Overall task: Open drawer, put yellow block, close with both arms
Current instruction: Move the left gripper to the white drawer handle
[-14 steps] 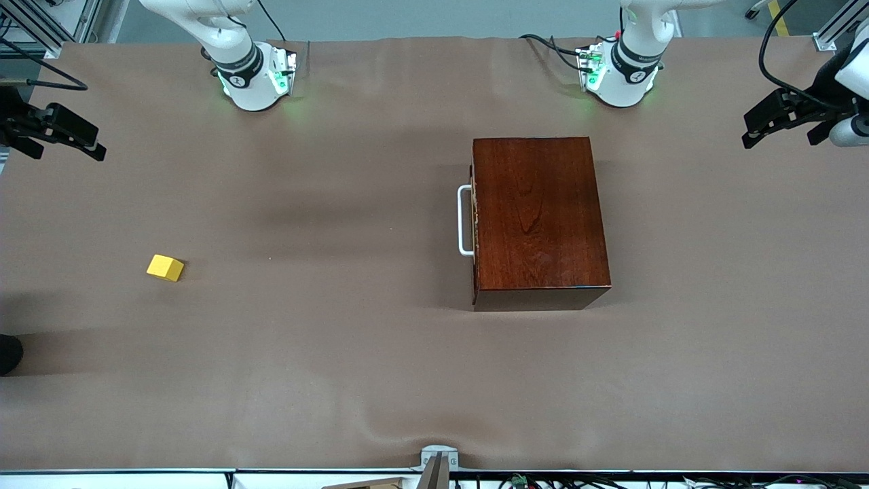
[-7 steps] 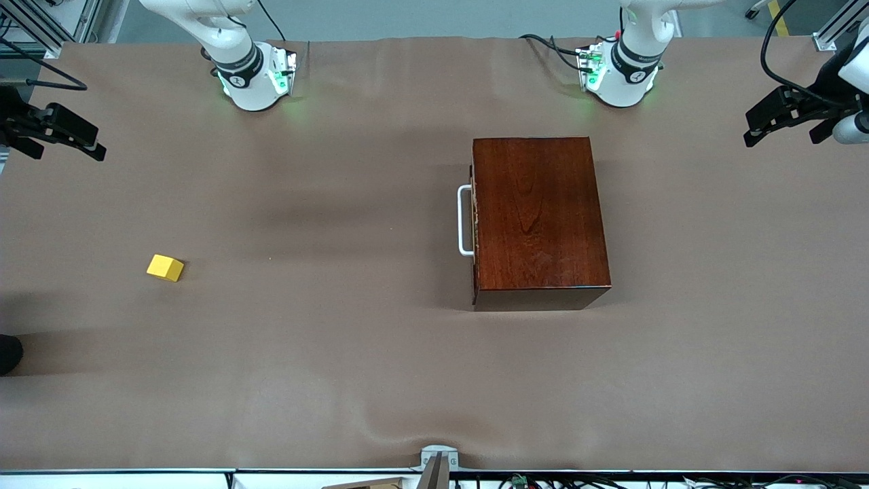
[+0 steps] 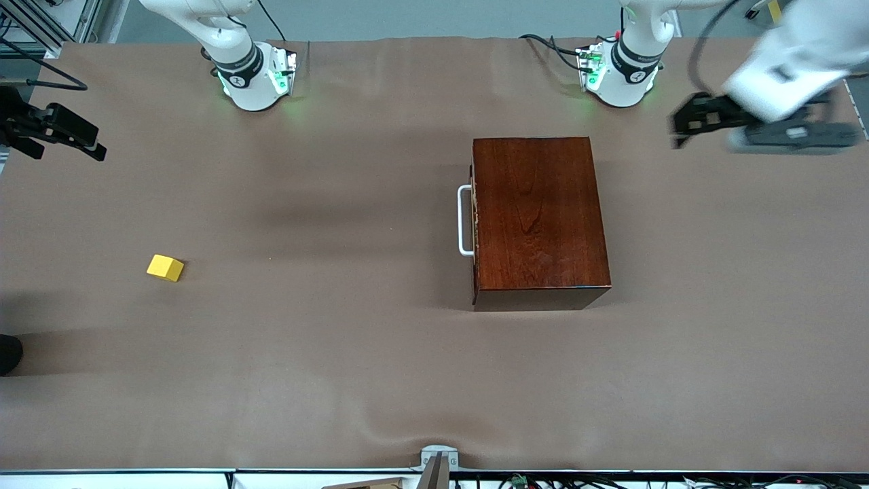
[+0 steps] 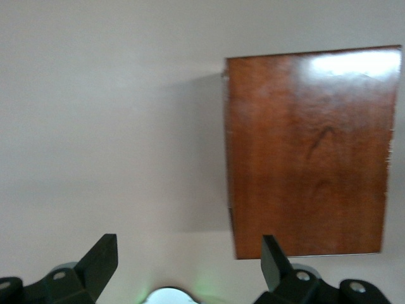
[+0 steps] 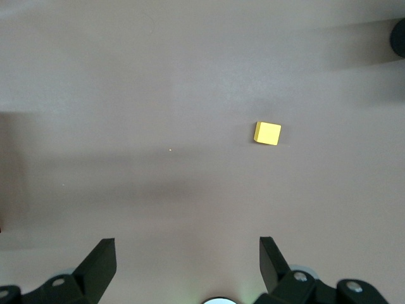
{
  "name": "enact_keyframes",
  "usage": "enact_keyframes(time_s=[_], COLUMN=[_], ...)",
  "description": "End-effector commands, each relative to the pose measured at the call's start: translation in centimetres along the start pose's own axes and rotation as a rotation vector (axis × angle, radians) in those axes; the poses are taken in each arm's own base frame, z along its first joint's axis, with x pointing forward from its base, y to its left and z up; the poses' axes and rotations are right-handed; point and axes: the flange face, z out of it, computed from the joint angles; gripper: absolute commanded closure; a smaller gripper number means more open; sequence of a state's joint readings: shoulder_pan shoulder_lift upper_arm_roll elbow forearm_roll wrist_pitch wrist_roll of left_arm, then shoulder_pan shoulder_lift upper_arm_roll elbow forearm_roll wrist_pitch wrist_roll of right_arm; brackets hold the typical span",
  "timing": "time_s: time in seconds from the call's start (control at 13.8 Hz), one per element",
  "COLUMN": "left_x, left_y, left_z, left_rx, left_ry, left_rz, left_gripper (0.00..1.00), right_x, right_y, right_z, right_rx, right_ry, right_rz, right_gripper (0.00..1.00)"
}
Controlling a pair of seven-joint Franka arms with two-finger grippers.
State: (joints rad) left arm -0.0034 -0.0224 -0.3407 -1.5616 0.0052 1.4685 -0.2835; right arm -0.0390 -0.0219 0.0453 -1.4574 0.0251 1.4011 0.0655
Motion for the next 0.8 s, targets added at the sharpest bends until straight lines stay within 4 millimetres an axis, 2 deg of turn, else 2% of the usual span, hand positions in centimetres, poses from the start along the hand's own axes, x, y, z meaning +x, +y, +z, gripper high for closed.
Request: enact_keyframes(time_s=[0.0, 0.22, 0.36, 0.43, 0.72], left_x=[2.6, 3.2, 3.1, 3.3, 1.1], left_y=[6.0, 15.2, 21.4, 23.7, 31.1], left_z=[0.7, 4.0, 7.5, 9.2, 14.4], left_rx=[-0.029, 0.026, 0.061, 0.07, 0.14], left_ry=[-0.017, -0.023, -0.021, -0.02, 0.016], left_rz=[-0.036, -0.042, -0.068, -0.072, -0.111], left_gripper=[0.0, 0.0, 0.0, 0.0, 0.0], right_x=[-0.1, -0.1, -0.1, -0.1, -0.1], right_y=[0.2, 0.1, 0.1, 0.1, 0.0], right_z=[-0.4, -0.4, -0.4, -0.4, -0.4], right_rx=[0.015, 0.015, 0.015, 0.015, 0.016], right_ry=[0.003, 0.003, 0.003, 0.003, 0.003], right_rz=[0.004, 0.002, 0.002, 0.002, 0.001], right_gripper=[0.0, 0.0, 0.0, 0.0, 0.0])
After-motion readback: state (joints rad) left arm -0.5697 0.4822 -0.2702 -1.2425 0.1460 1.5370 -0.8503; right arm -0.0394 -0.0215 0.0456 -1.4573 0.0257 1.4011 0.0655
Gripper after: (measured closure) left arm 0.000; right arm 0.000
